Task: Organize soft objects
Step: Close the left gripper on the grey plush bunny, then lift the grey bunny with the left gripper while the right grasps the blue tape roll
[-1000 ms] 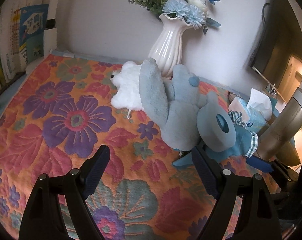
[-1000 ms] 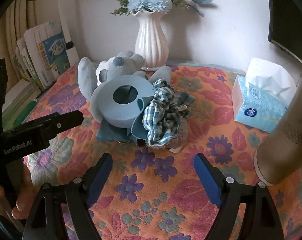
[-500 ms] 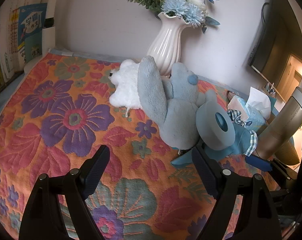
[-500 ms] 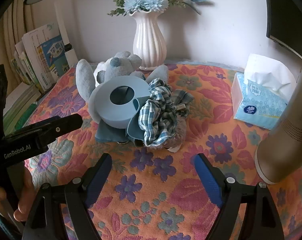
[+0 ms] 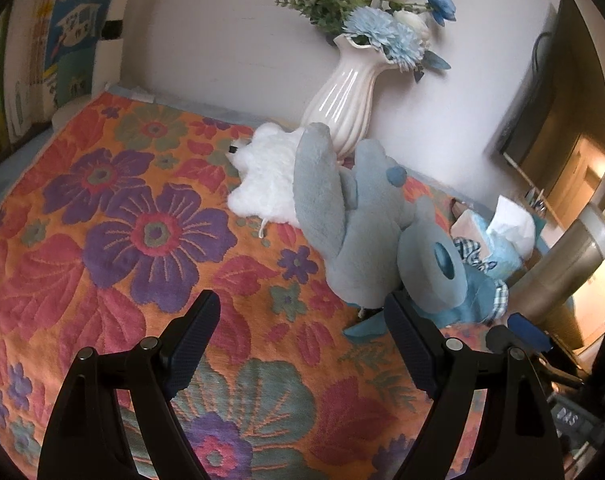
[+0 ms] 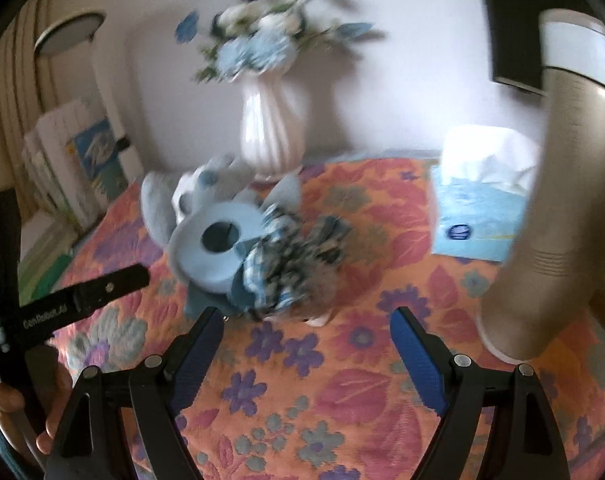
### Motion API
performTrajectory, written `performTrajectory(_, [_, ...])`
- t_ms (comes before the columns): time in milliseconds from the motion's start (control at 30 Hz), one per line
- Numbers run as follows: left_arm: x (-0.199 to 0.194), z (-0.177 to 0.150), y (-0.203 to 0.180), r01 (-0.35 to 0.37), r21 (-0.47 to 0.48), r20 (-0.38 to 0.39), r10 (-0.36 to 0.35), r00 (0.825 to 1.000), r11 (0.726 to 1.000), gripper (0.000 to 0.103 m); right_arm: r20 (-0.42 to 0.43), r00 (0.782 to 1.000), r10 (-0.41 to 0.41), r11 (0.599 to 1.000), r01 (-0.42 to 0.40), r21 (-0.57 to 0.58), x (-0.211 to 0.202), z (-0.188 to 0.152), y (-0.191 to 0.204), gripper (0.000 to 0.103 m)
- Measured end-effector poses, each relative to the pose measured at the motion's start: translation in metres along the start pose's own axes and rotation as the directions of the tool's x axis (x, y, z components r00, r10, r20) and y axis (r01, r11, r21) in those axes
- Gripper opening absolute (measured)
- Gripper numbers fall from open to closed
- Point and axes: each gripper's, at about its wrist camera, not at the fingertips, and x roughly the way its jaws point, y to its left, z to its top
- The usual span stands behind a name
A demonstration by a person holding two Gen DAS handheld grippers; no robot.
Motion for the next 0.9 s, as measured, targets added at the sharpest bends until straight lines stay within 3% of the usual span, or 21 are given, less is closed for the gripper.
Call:
performTrajectory(133, [-0.001,0.005,-0.002,0.024,-0.022,-0.036,-0.025,0.999,0.999,0.081,-0.019,1.000,0.004,0.999,-0.003,0.045,-0.002,0.008,-0.005,0.084])
performTrajectory(233, [-0.003,0.016,-0.006,0.066,-0.058,-0.049,-0.069,0.996,0.996,0.081,-0.014,0.999,0.037,0.999,-0.037,0.016,-0.003,0.022,0.004,0.084])
performTrajectory(300, [0.000,0.026,-0.011,0.058,-0.053,-0.058,-0.061,0.996,0.997,0.081,-0.031,0.999,0.032,0.999,-0.033,-0.025,0.001,0.030,0.015,0.083])
performTrajectory(367, [0.007,0.034,-0.013,0.042,-0.054,-0.066,-0.045,0.997,0.998,0.081,-0.046,0.999,0.014,0.998,-0.016,-0.055,0.009,0.033,0.022,0.063])
performTrajectory(500, [0.028,0.046,-0.009,0.048,-0.092,-0.100,-0.057,0.993,0.995,0.081,-0.111,0.993,0.034,0.999,-0.037,-0.026,0.027,0.027,0.013,0.045])
performTrajectory(533, [0.035,0.047,-0.007,0.059,-0.106,-0.114,-0.071,0.991,0.993,0.081,-0.122,0.991,0.045,0.999,-0.047,-0.016,0.031,0.025,0.009,0.034])
performTrajectory(567, [0.042,0.047,-0.004,0.071,-0.121,-0.124,-0.087,0.988,0.990,0.078,-0.138,0.988,0.063,0.998,-0.064,0.000,0.034,0.022,0.004,0.026])
performTrajectory(633, [0.056,0.047,-0.002,0.126,-0.143,-0.134,-0.146,0.980,0.982,0.057,-0.143,0.984,0.103,0.994,-0.098,0.043,0.035,0.018,-0.006,0.019])
performTrajectory(667, [0.057,0.047,-0.003,0.185,-0.150,-0.123,-0.204,0.971,0.971,0.036,-0.132,0.984,0.119,0.992,-0.112,0.056,0.032,0.017,-0.009,0.013])
performTrajectory(700, [0.057,0.048,-0.005,0.226,-0.155,-0.111,-0.245,0.963,0.962,0.035,-0.124,0.984,0.125,0.991,-0.119,0.059,0.030,0.017,-0.011,0.012])
performTrajectory(800, [0.045,0.046,-0.017,0.183,-0.092,-0.092,-0.191,0.977,0.979,0.031,-0.101,0.987,0.121,0.992,-0.116,0.053,0.018,0.019,-0.012,0.011])
performTrajectory(900, [0.021,0.039,-0.022,0.196,-0.076,-0.080,-0.202,0.976,0.978,0.025,-0.074,0.988,0.138,0.989,-0.133,0.060,-0.001,0.020,-0.011,0.010])
